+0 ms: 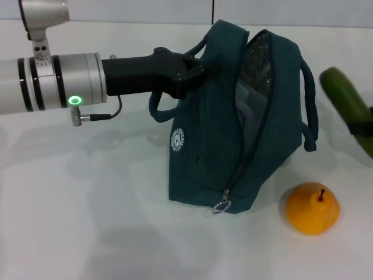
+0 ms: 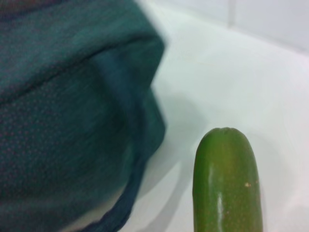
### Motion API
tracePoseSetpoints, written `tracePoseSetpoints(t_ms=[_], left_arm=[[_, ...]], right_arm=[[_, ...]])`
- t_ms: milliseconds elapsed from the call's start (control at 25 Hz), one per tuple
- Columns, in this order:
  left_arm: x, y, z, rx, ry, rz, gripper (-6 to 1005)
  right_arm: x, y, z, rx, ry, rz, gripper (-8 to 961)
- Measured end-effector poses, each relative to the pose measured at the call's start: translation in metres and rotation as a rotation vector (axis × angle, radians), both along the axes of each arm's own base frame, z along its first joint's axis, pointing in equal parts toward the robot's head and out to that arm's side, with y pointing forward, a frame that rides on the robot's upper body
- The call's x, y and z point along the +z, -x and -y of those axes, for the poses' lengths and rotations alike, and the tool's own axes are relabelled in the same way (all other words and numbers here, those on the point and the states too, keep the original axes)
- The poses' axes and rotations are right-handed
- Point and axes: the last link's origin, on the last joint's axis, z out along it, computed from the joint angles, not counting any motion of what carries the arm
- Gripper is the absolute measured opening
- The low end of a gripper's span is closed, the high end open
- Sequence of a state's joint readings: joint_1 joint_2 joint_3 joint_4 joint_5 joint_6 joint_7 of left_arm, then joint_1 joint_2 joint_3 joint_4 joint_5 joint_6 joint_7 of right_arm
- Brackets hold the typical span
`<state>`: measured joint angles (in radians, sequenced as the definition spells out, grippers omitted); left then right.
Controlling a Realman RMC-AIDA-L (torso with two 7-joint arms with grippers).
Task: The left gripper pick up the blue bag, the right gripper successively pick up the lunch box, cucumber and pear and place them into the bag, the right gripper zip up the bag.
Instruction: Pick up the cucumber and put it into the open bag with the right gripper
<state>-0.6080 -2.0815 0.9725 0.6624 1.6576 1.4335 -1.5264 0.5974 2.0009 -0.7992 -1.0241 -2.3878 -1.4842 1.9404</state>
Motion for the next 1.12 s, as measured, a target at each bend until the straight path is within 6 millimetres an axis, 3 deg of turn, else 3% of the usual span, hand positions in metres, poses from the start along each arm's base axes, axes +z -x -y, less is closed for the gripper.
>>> tracePoseSetpoints(t_ms=[360, 720, 880, 1120], left_arm=[[0.0, 0.001, 0.0, 0.001, 0.0, 0.001, 42], [0.011, -0.003, 0.004, -0.025, -0.006, 0.047, 41], [0.019, -0.001, 0.008, -0.033, -0.029, 0.07, 41], [0.019, 0.0, 0.009, -0.033, -0.032, 0.071, 41]], right_arm=[[0.018, -0.007, 0.001, 0.006, -0.224, -0.205, 575], [0.021, 0.05, 0.025, 0.427, -0.289, -0.809, 577], [0.008, 0.071, 0.027, 0.508, -0.21, -0.922, 578], [-0.034, 0.097, 0.02, 0.519, -0.059, -0.963, 580]])
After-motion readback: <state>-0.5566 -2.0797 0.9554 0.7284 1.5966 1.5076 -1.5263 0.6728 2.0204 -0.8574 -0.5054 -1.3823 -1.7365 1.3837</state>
